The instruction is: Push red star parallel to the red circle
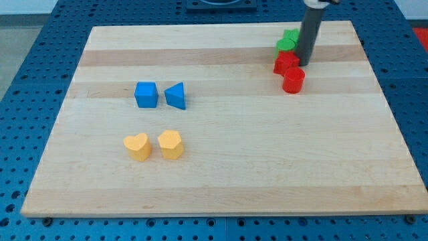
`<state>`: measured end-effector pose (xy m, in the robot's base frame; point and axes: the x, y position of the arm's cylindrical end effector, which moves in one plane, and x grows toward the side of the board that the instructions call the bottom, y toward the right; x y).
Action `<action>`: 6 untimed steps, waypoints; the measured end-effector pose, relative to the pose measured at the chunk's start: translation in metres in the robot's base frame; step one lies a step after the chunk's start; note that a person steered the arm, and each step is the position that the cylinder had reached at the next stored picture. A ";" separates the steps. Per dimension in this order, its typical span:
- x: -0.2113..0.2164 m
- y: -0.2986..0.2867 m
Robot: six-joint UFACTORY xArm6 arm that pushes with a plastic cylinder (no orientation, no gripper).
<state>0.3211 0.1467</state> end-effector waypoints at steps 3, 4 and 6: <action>0.000 -0.046; 0.002 -0.065; 0.010 -0.087</action>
